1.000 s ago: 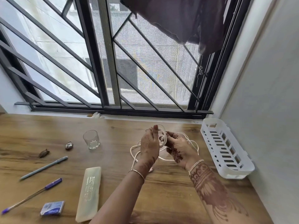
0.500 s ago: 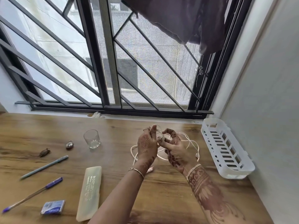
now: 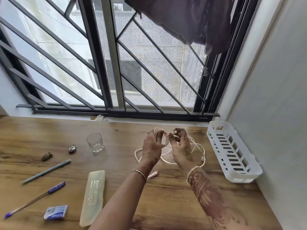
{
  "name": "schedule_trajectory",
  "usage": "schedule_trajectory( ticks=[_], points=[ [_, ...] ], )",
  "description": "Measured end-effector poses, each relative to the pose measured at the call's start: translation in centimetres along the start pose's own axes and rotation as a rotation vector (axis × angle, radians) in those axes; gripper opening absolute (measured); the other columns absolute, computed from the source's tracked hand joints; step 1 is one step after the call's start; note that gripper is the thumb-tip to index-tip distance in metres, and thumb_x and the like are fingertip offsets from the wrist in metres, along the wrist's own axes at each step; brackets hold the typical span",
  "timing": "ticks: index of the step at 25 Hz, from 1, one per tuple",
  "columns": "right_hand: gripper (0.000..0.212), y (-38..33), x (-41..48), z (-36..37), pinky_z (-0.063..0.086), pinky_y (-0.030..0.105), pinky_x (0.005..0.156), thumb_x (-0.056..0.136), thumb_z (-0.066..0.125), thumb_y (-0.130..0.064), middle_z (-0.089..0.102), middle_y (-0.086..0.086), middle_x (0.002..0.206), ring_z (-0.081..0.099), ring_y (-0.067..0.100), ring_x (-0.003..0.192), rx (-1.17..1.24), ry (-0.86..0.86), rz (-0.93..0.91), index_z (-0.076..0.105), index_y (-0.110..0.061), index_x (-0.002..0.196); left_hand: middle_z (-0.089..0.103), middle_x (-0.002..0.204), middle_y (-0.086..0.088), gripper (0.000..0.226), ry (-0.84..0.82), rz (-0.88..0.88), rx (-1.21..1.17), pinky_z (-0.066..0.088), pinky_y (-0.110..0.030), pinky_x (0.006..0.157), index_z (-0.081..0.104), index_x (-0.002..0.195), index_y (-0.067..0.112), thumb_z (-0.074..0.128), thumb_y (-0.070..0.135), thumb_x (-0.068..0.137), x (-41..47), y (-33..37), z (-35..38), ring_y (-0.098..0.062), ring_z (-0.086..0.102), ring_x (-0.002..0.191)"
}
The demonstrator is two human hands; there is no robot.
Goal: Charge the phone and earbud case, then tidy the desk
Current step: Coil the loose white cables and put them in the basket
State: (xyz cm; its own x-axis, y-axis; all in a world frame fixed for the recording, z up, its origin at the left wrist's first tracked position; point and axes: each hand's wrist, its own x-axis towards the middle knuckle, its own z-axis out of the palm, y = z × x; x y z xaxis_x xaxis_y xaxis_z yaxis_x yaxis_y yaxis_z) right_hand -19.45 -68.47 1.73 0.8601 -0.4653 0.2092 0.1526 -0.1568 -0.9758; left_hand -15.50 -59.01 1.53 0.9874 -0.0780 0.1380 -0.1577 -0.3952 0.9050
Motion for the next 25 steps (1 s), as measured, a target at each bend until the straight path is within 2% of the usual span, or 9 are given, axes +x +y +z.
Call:
schedule_trajectory(
  ticks=[3,8,11,13,16,18,21,23,25],
  points=[
    [0.018,0.1,0.5,-0.5,0.05,0.027,0.083,0.091,0.061,-0.014,0.069,-0.001,0.089,0.066,0.012,0.082,0.028,0.072,-0.029,0.053,-0.029,0.087,0.065,0.101,-0.014,0.026,0.081,0.005,-0.01,0.041,-0.028,0.077,0.059,0.106,0.002,0.051,0.025,0.097,0.6,-1.2,-0.4,-0.034,0.061,0.096],
    [0.016,0.2,0.6,-1.2,0.053,0.02,0.064,0.093,0.052,-0.001,0.068,0.008,0.082,0.065,0.004,0.061,0.273,0.203,0.103,0.051,-0.017,0.096,0.069,0.096,-0.013,0.02,0.128,-0.032,-0.037,0.054,-0.048,0.075,0.063,0.105,0.012,0.046,0.017,0.098,1.0,-2.6,-0.7,-0.037,0.065,0.085],
    [0.022,0.6,0.9,-1.8,0.052,0.016,0.053,0.094,0.052,-0.002,0.067,0.002,0.077,0.064,0.013,0.066,0.251,0.289,0.178,0.054,-0.023,0.095,0.069,0.096,-0.012,0.021,0.072,-0.014,-0.035,0.055,-0.052,0.073,0.064,0.104,0.016,0.045,0.023,0.099,0.8,-2.7,-0.4,-0.037,0.066,0.083],
    [0.019,1.1,1.1,-1.9,0.049,0.015,0.051,0.094,0.055,-0.007,0.067,0.006,0.083,0.062,0.016,0.069,0.102,0.3,0.22,0.059,-0.025,0.086,0.067,0.094,-0.011,0.02,0.052,-0.027,-0.076,0.057,-0.043,0.059,0.062,0.105,0.017,0.044,0.024,0.099,0.6,-2.3,-0.3,-0.034,0.064,0.072],
    [0.007,1.8,0.9,-1.9,0.048,0.026,0.08,0.089,0.063,-0.021,0.063,0.006,0.111,0.059,0.019,0.096,-0.351,0.298,0.22,0.07,-0.02,0.092,0.059,0.085,-0.005,0.02,0.028,-0.098,-0.235,0.046,-0.023,0.038,0.06,0.104,0.017,0.042,0.025,0.1,0.2,-1.1,-0.1,-0.015,0.051,0.054],
    [0.012,2.2,0.4,-1.6,0.043,0.027,0.091,0.085,0.069,-0.023,0.055,0.003,0.117,0.054,0.017,0.105,-0.425,0.311,0.181,0.073,-0.015,0.093,0.055,0.08,0.001,0.019,0.027,-0.12,-0.305,0.045,-0.021,0.039,0.059,0.103,0.018,0.041,0.026,0.101,-0.1,-0.3,0.2,-0.011,0.049,0.053],
    [0.005,2.6,0.3,-0.9,0.049,0.027,0.082,0.084,0.069,-0.014,0.067,0.005,0.098,0.063,0.019,0.086,-0.323,0.246,0.084,0.073,-0.013,0.087,0.054,0.077,0.004,0.019,0.036,-0.113,-0.348,0.047,-0.024,0.041,0.058,0.103,0.016,0.041,0.025,0.101,-0.2,0.6,0.6,-0.011,0.048,0.053],
    [0.007,2.7,0.3,-0.4,0.056,0.039,0.081,0.085,0.068,-0.013,0.071,0.006,0.084,0.068,0.022,0.079,-0.144,0.191,0.151,0.072,-0.017,0.081,0.06,0.081,0.0,0.02,0.087,-0.07,-0.3,0.052,-0.034,0.055,0.06,0.103,0.015,0.043,0.025,0.1,-0.1,0.6,0.9,-0.017,0.054,0.059],
    [0.013,2.2,0.3,-0.1,0.058,0.039,0.079,0.089,0.064,-0.019,0.071,0.007,0.076,0.068,0.021,0.072,0.086,0.154,0.31,0.071,-0.01,0.082,0.067,0.091,-0.006,0.021,0.135,-0.035,-0.231,0.051,-0.039,0.076,0.062,0.103,0.013,0.044,0.024,0.099,0.1,0.3,1.0,-0.024,0.062,0.079]
  ],
)
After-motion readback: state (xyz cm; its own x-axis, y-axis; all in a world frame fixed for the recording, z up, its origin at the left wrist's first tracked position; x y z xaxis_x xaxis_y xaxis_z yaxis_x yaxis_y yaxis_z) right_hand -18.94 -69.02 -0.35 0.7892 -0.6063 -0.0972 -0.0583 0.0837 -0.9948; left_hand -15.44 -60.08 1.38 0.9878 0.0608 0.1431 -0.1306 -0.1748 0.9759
